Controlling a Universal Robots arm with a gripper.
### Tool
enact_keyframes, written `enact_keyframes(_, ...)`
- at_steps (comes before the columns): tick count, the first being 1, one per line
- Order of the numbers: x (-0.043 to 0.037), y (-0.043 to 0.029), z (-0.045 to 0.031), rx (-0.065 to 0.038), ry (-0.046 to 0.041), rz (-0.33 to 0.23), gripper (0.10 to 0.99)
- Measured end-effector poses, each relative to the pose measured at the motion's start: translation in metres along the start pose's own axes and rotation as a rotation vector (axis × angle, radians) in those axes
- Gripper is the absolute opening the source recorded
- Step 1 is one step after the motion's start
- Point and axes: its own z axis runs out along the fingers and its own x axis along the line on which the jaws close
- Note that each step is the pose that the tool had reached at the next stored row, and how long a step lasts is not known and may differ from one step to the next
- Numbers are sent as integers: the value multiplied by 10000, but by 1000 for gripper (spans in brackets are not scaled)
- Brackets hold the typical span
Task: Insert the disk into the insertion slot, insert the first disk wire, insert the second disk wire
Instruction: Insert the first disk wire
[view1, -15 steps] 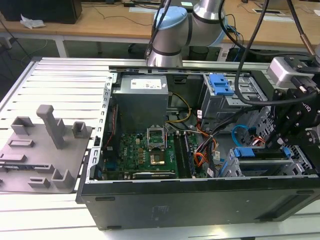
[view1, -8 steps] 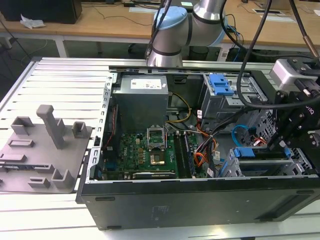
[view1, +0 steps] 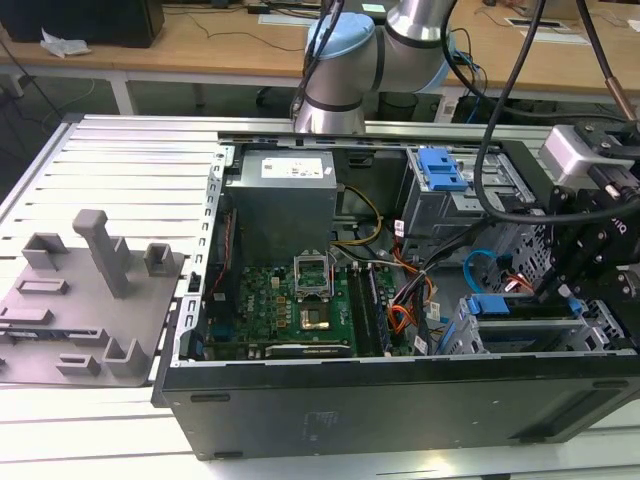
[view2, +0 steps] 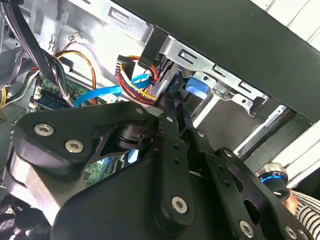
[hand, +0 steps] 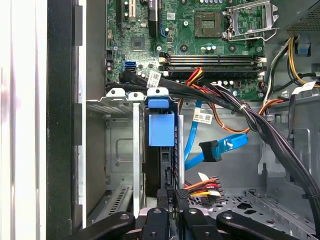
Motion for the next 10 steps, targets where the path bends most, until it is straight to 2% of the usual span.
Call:
enact_keyframes(4,0,0,2,0,-4,0,188)
enact_keyframes(5,0,1,-8,0,0,1,251)
enact_keyframes(8,-1,7,-128,0,-1,0,251)
enact_keyframes(10,-10,10,-176,1,2,1,235)
